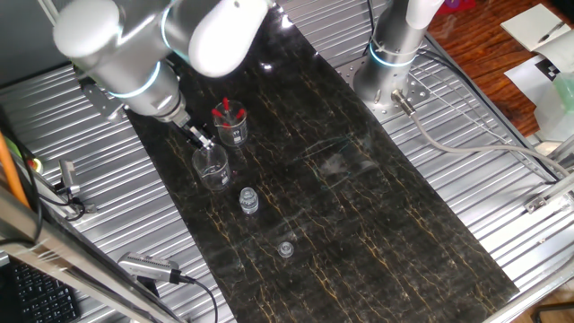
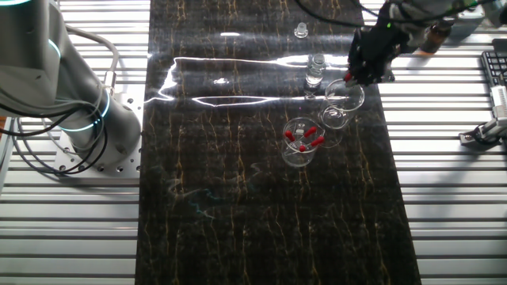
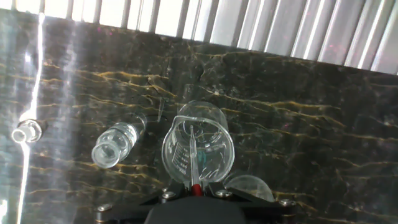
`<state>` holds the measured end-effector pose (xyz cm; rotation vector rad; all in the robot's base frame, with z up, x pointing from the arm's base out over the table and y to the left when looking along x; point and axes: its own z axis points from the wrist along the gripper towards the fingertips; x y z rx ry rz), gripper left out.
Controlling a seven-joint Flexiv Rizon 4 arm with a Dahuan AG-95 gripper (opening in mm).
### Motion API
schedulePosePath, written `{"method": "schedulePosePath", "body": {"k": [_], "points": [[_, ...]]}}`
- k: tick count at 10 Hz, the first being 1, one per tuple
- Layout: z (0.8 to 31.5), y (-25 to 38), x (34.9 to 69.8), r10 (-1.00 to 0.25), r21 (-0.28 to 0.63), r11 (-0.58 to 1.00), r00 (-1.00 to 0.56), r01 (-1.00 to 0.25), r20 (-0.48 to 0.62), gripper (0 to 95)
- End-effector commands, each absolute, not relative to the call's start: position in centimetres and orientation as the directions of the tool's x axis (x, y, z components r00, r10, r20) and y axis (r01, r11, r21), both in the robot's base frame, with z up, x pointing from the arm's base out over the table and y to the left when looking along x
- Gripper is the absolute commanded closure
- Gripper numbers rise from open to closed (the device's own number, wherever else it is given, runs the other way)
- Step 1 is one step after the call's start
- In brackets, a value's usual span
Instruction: Transfer liquid using a dropper
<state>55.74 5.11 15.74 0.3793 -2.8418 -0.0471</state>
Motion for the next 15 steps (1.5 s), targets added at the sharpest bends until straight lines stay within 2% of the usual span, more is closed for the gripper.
{"method": "schedulePosePath", "body": {"k": [1,7,12,13,15], "points": [[14.4,5.4,55.2,-0.27,0.067,0.963,-0.928,-0.262,0.257,95.0],[11.4,5.7,54.3,-0.28,0.065,0.96,-0.926,-0.272,0.252,95.0],[11.5,5.6,54.2,-0.294,0.061,0.956,-0.921,-0.288,0.258,95.0],[11.5,5.6,54.2,-0.3,0.062,0.954,-0.919,-0.294,0.257,76.0],[11.5,5.5,54.2,-0.305,0.063,0.952,-0.917,-0.299,0.256,76.0]]}}
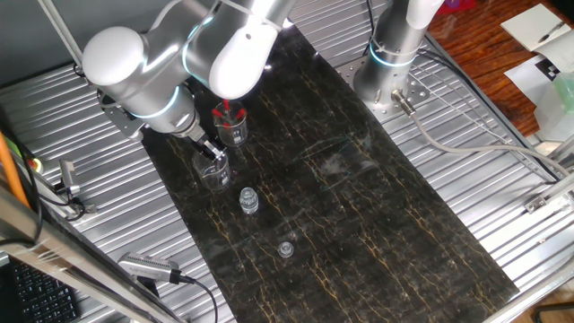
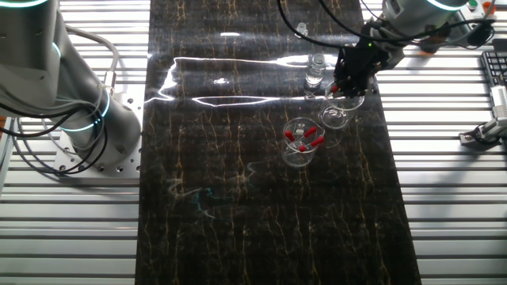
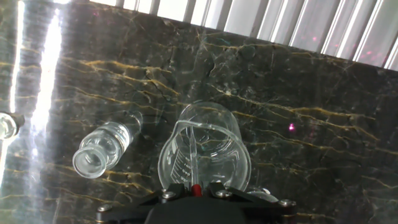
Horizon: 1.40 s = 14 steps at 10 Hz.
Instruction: Transfer liquid using a dropper
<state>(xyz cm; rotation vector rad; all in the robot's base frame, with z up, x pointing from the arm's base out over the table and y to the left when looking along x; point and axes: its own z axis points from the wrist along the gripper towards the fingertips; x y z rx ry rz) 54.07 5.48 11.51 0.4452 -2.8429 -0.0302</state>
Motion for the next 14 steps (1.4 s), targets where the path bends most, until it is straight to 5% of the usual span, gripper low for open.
{"method": "schedulePosePath", "body": {"k": [1,14], "points": [[11.5,5.5,54.1,-0.307,0.063,0.952,-0.917,-0.301,0.254,76.0],[11.8,4.5,52.9,-0.348,0.072,0.937,-0.905,-0.341,0.245,76.0]]}}
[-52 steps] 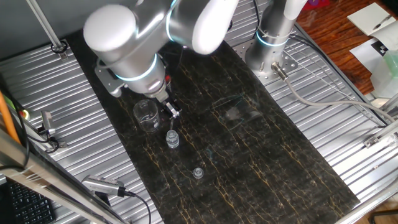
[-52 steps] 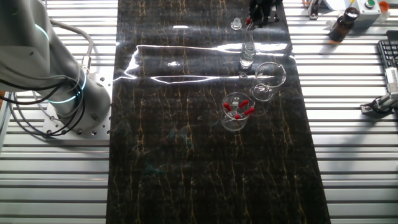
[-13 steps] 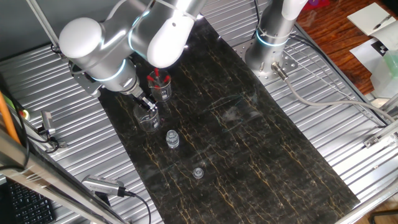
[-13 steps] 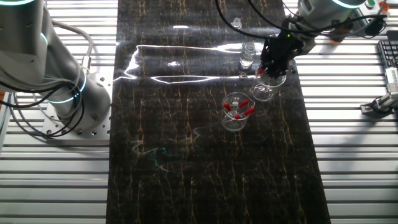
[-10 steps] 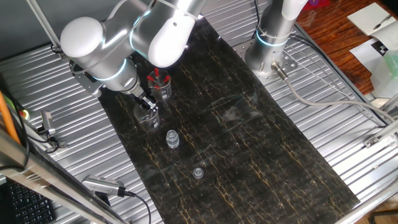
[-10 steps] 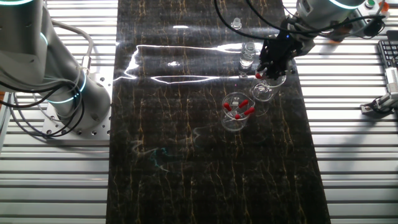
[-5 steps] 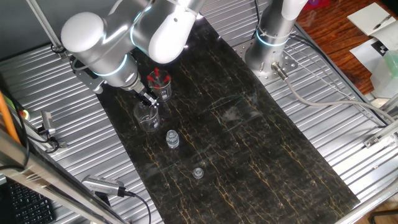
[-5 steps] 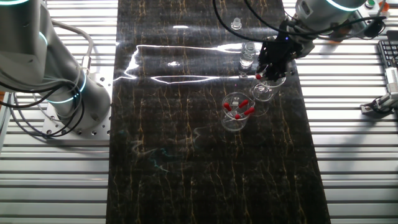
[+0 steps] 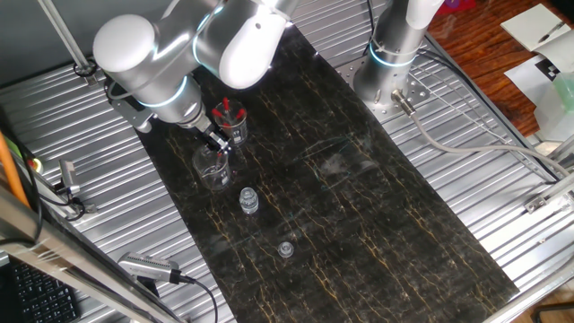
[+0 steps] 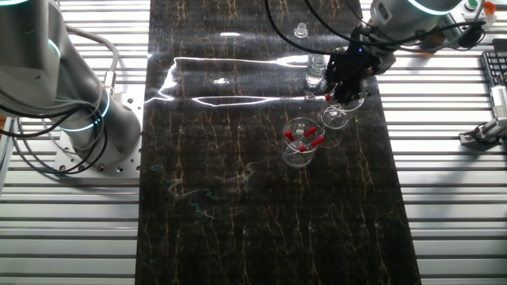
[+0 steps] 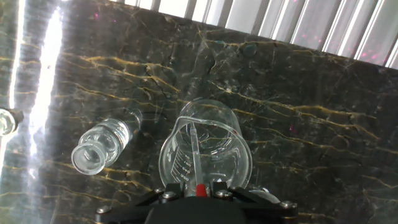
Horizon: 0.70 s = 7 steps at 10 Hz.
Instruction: Transfer liquid using a dropper
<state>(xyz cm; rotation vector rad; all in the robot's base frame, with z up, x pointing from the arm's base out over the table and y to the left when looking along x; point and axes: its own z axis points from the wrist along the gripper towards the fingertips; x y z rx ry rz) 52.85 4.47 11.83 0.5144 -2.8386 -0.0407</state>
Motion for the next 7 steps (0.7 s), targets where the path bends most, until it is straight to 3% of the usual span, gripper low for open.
{"method": "schedulePosePath", "body": {"k": [1,2,3,7], "points": [[11.81,4.48,52.9,-0.347,0.071,0.938,-0.906,-0.34,0.244,76.0],[11.81,4.48,52.9,-0.345,0.07,0.938,-0.906,-0.339,0.244,76.0],[11.81,4.48,52.89,-0.345,0.07,0.938,-0.906,-0.338,0.244,95.0],[11.82,4.49,52.92,-0.34,0.069,0.94,-0.908,-0.334,0.243,95.0]]}}
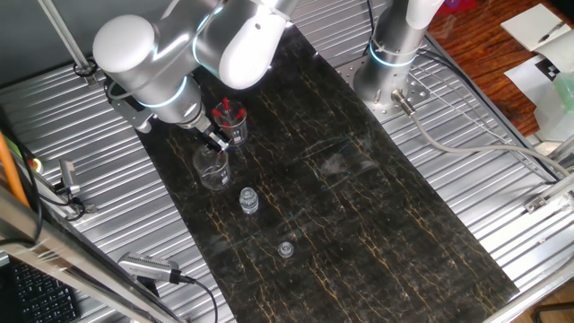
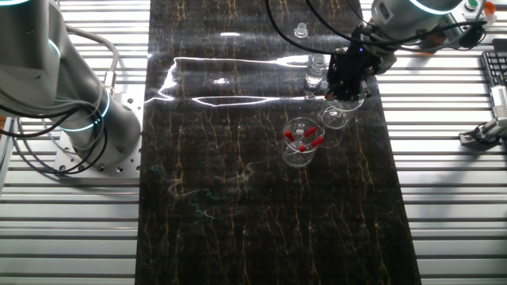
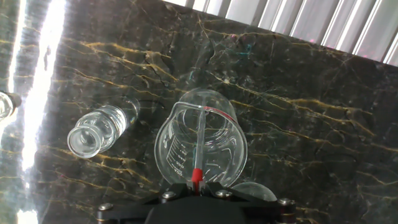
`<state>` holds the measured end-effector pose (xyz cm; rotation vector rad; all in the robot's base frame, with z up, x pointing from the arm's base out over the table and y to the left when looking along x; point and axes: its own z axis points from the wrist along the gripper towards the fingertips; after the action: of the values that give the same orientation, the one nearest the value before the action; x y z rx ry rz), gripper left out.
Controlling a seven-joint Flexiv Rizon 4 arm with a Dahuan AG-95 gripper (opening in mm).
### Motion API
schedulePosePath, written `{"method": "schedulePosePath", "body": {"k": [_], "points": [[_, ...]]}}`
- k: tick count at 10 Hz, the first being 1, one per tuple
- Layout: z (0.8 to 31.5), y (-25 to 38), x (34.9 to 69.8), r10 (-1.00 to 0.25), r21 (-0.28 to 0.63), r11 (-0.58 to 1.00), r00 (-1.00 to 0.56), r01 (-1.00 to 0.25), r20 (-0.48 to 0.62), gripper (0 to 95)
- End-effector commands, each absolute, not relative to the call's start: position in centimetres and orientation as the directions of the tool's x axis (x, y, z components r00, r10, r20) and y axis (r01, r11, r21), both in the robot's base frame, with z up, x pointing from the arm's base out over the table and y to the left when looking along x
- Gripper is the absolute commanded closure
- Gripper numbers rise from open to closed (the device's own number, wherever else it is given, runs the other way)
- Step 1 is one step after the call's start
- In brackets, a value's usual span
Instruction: Transfer liquid using a dropper
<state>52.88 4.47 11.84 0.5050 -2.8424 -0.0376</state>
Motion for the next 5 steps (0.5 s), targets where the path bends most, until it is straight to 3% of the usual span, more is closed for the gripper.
{"method": "schedulePosePath", "body": {"k": [1,5], "points": [[11.83,4.49,52.94,-0.339,0.068,0.941,-0.909,-0.332,0.243,95.0],[12.14,4.52,53.25,-0.334,0.069,0.942,-0.91,-0.328,0.246,95.0]]}}
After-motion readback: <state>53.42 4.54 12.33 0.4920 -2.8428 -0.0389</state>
